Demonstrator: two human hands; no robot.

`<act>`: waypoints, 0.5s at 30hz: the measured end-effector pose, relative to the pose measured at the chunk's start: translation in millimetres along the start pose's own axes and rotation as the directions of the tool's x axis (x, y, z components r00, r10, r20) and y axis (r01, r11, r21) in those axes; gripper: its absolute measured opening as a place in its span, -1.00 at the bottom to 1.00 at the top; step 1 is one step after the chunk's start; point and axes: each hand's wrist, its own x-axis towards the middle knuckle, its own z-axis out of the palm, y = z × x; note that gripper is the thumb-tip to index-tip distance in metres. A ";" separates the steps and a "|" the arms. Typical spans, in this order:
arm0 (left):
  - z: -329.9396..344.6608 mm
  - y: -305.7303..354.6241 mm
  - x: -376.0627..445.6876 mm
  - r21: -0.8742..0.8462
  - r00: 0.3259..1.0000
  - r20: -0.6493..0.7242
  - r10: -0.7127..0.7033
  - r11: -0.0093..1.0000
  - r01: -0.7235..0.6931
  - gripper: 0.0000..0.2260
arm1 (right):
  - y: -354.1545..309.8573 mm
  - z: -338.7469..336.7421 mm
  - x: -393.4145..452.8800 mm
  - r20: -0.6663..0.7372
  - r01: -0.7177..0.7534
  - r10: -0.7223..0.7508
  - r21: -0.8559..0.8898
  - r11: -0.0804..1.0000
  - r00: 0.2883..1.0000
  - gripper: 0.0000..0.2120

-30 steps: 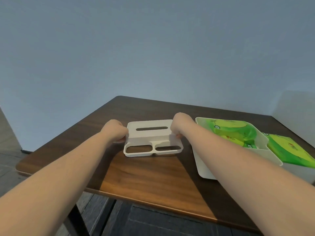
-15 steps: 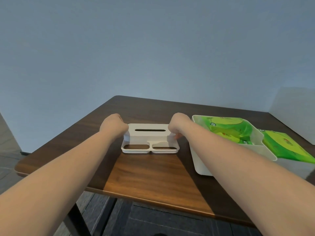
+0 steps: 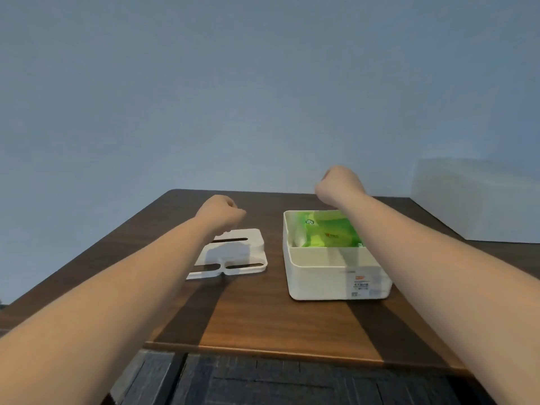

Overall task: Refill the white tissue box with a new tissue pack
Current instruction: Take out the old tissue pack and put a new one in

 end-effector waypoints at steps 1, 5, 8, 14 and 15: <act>6.0 9.5 -2.5 -0.015 1.000 0.018 0.018 1.000 -0.018 -0.81 | 13.8 -6.6 1.7 -0.030 -0.033 0.032 -0.023 0.999 0.999 -0.80; 32.6 39.8 -7.5 -0.036 0.994 0.080 0.070 0.997 -0.068 -0.66 | 64.3 -25.9 0.8 -0.057 -0.222 0.215 -0.157 0.962 0.975 -0.67; 50.3 57.0 -5.0 0.095 0.988 0.141 0.062 0.993 -0.076 -0.55 | 98.4 -28.8 0.1 0.006 -0.321 0.330 -0.219 0.921 0.944 -0.57; 61.5 76.6 -5.1 0.408 0.990 -0.058 0.132 0.908 -0.097 -0.50 | 154.4 -19.5 2.0 0.146 -0.383 0.454 -0.349 0.855 0.879 -0.24; 61.8 78.7 -4.2 0.399 0.992 -0.048 0.118 0.913 -0.089 -0.49 | 157.7 -19.6 0.1 0.168 -0.357 0.440 -0.368 0.858 0.882 -0.17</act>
